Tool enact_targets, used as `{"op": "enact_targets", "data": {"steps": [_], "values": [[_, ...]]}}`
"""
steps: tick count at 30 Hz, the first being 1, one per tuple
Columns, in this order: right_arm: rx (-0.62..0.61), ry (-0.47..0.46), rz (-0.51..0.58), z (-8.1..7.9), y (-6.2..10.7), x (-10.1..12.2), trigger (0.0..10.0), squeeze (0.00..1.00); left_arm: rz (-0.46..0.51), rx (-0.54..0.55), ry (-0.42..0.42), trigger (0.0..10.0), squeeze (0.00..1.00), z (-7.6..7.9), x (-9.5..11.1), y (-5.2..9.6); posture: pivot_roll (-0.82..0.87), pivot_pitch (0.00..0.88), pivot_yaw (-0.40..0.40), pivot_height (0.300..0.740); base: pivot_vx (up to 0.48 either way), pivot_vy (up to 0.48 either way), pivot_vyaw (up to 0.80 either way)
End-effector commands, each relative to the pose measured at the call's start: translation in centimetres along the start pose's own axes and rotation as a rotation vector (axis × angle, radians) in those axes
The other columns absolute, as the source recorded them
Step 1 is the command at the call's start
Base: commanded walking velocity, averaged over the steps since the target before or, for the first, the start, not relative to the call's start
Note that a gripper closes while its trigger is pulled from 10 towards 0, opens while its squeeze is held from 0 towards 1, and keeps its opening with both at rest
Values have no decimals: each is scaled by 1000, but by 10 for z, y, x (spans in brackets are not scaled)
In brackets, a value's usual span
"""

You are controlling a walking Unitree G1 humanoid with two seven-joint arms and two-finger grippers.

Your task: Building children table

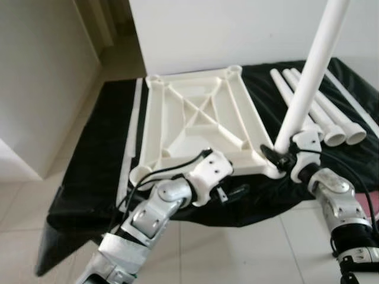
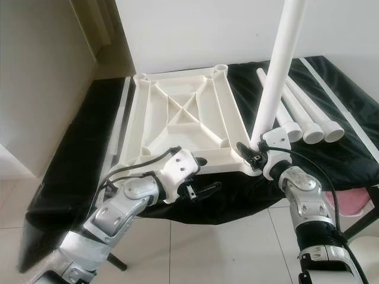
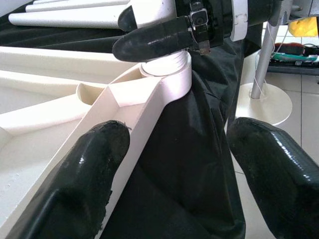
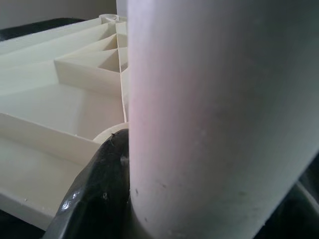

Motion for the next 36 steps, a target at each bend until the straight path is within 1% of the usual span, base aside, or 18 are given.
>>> {"op": "enact_targets", "data": {"steps": [1, 4, 9, 10, 12, 13, 14, 17, 18, 22, 25, 27, 28, 29, 30, 31, 34, 36], "values": [[-10, -41, -43, -4, 4, -14, 10000, 0, -15, -102, -4, 10000, 0, 9, -1, 1, -102, 0, 81, 740, 0, 0, 0], [-67, -62, -47, -5, 4, -16, 10000, 0, -15, -102, -6, 10000, 0, 8, -1, 1, -106, 0, 84, 740, 0, 0, 0], [-117, -44, -75, -6, 3, -19, 10000, 0, -15, -100, -6, 10000, 0, 7, -1, 1, -110, 0, 84, 740, 0, 0, 0], [-168, -49, -97, -6, 2, -21, 10000, 0, -14, -99, -4, 10000, 0, 7, 0, 1, -111, 0, 84, 740, 0, 0, 0], [-289, -93, -136, -5, 2, -27, 10000, 0, -13, -98, -3, 10000, 0, 7, 0, 2, -113, 0, 86, 740, 0, 0, 0], [-328, -111, -149, -5, 3, -28, 10000, 0, -13, -98, -2, 10000, 0, 7, 0, 2, -113, 0, 86, 740, 0, 0, 0], [-328, -111, -149, -5, 3, -28, 10000, 0, -13, -98, -2, 10000, 0, 7, 0, 2, -113, 0, 86, 740, 0, 0, 0], [-451, -143, -155, -7, 5, -28, 10000, 0, -16, -100, -5, 10000, 0, 7, 0, 2, -114, 0, 88, 740, 0, 0, 0], [-451, -143, -155, -7, 5, -28, 10000, 0, -16, -100, -5, 10000, 0, 7, 0, 2, -114, 0, 88, 740, 0, 0, 0], [-586, -195, -133, -15, 7, -24, 10000, 0, -16, -99, -4, 10000, 0, 7, 0, 2, -115, 0, 83, 740, 0, 0, 0], [-605, -199, -129, -17, 7, -23, 10000, 0, -16, -99, -4, 10000, 0, 7, 0, 2, -115, 0, 83, 740, 0, 0, 0], [-770, -248, -140, -24, 10, -23, 10000, 0, -14, -95, -3, 10000, 0, 6, 0, 1, -115, 0, 78, 740, 0, 0, 0], [-824, -270, -154, -28, 10, -23, 10000, 0, -14, -93, -3, 10000, 0, 6, 0, 1, -115, 0, 78, 740, 0, 0, 0], [-824, -270, -154, -28, 10, -23, 10000, 0, -14, -93, -3, 10000, 0, 6, 0, 1, -115, 0, 78, 740, 0, 0, 0], [-854, -284, -164, -31, 11, -23, 10000, 0, -14, -92, -2, 10000, 0, 6, 0, 0, -115, 0, 78, 740, 0, 0, 0], [-860, -296, -167, -36, 9, -22, 10000, 0, -13, -90, -1, 10000, 0, 6, 1, 1, -109, 0, 70, 740, 0, 0, 0], [-840, -297, -168, -47, 6, -17, 10000, 0, -10, -88, 3, 10000, 0, 7, 1, 1, -107, 0, 66, 740, 0, 0, 0], [-852, -283, -160, -40, 10, -16, 10000, 0, -12, -87, 2, 10000, 0, 7, 0, 1, -110, 0, 60, 740, 0, 0, 0]]}}
Point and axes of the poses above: a point about 5 cm out from each wrist's last joint towards the gripper, its own y axis pointing back from the gripper into the wrist, its own x axis along the axis of the wrist's last joint, z = x × y, the point moved 3 cm from there along -y, pointing out of the wrist towards the gripper, and after that the axes turned 2 degrees about y, right-handed, at the moved point
